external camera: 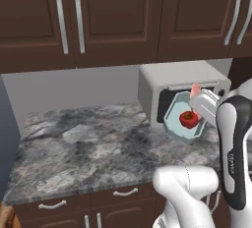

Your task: Place the tupperware on the top shelf of the fridge. Make space for the tupperware among the existing items by rearranging them on the shelves if needed. Close the fridge door when finished.

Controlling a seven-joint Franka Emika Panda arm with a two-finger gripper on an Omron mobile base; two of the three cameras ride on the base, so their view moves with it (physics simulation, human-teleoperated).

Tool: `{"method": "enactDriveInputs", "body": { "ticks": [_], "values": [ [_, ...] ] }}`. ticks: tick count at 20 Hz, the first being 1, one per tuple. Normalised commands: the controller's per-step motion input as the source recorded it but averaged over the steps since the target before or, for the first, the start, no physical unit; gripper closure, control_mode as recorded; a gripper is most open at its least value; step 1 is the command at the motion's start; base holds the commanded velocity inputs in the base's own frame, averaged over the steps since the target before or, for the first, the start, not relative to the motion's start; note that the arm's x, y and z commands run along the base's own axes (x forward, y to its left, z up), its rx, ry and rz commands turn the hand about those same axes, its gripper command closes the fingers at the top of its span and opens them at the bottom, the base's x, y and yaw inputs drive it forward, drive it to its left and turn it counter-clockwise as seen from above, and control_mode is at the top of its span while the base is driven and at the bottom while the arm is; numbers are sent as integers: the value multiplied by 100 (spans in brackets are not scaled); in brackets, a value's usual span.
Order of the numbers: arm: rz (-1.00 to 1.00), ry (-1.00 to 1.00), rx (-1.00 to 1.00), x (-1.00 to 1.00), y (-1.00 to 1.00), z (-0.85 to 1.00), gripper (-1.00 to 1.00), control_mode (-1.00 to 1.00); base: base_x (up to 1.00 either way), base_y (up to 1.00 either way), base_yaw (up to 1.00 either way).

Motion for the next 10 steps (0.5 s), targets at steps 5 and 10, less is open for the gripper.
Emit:
{"method": "enactDriveInputs", "body": {
  "ticks": [5, 10],
  "values": [
    [-2, 1, 0, 0, 0, 0, 100, 100, -30, 0, -4],
    [0, 0, 0, 0, 0, 0, 100, 100, -99, -8, -24]
  ]
}}
